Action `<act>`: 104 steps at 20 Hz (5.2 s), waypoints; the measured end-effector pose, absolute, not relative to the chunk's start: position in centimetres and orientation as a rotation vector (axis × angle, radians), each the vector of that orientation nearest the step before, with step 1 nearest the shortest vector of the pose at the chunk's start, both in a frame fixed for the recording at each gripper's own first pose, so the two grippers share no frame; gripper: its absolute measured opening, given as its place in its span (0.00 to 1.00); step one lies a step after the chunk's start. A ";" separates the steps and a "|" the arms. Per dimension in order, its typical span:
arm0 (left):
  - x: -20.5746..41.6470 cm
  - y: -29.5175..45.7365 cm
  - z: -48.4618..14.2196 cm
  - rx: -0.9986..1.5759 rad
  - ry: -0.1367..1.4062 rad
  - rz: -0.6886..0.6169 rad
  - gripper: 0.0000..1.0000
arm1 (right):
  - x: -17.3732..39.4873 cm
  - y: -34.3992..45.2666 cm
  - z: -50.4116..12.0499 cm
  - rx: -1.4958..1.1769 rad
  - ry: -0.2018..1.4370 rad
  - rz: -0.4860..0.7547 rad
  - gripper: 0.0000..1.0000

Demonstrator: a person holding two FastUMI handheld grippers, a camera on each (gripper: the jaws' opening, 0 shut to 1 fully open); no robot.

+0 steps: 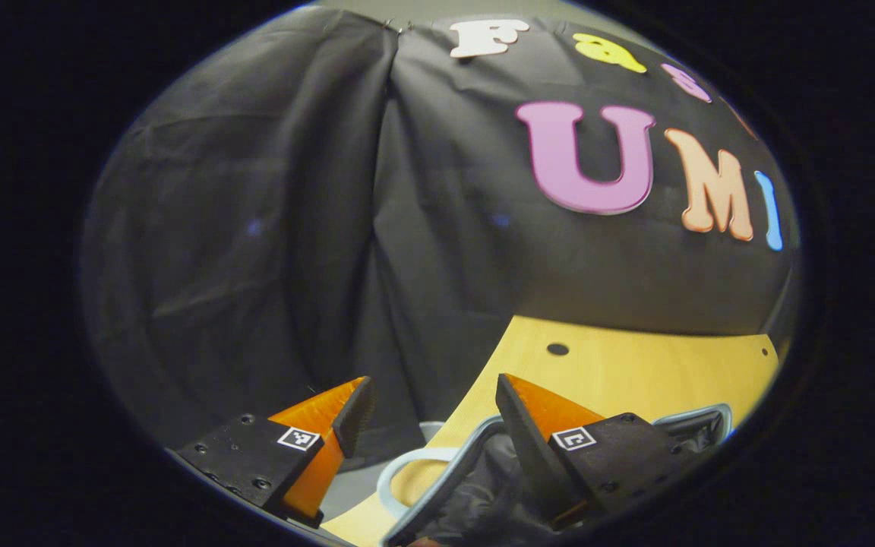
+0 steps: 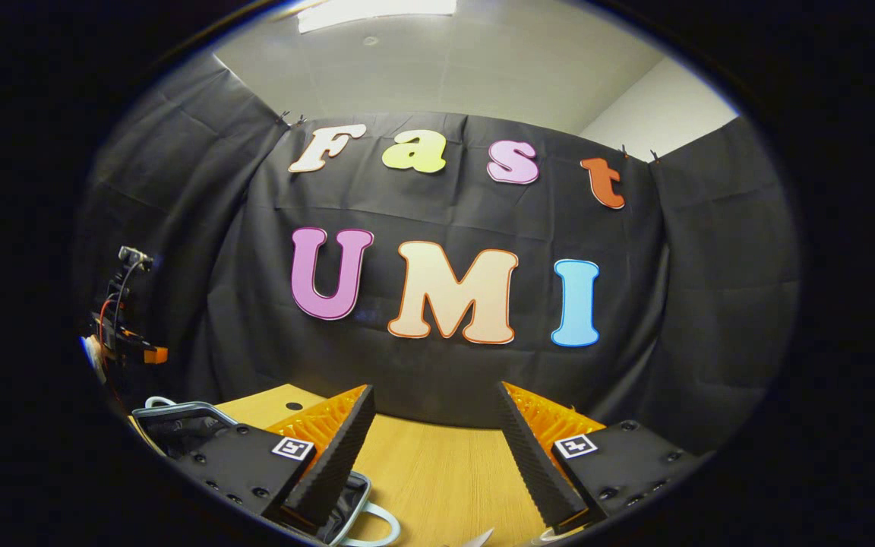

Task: First open the suitcase, pack the skin care products into it, and then close the suitcase.

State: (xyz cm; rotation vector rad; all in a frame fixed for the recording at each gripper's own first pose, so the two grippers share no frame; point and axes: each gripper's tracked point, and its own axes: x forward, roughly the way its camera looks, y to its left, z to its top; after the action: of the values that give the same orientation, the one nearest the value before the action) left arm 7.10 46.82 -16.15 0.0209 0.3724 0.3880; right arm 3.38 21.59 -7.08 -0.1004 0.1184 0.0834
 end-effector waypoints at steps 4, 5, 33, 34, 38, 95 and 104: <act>6.8 38.7 -8.8 0.007 0.225 0.313 0.93 | 3.3 18.4 -6.2 -0.070 0.100 0.079 0.99; 6.7 36.8 -7.6 0.007 0.206 0.290 0.95 | 3.3 17.6 -6.1 -0.062 0.099 0.079 0.99; 0.1 -9.5 -15.1 -0.057 0.372 -0.316 0.95 | -1.2 -2.1 -5.3 -0.031 0.086 0.001 0.99; -0.3 -10.3 -16.4 -0.057 0.405 -0.330 0.95 | -1.5 -2.6 -5.3 -0.034 0.089 -0.005 0.99; -1.8 -13.0 -21.4 -0.061 0.522 -0.374 0.95 | -2.4 -4.7 -5.6 -0.055 0.101 -0.026 0.99; -7.4 14.2 -31.8 0.079 1.166 -0.009 0.27 | -4.9 6.5 -26.3 -0.008 0.559 0.161 0.58; -4.5 15.5 -35.6 0.049 1.184 -0.017 0.29 | -5.0 8.1 -24.0 -0.019 0.542 0.146 0.58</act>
State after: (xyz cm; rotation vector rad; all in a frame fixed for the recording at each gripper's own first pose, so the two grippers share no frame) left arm -4.48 15.55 -35.56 0.0493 1.1838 -0.0166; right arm -5.04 8.07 -24.02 -0.0192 0.5424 0.1463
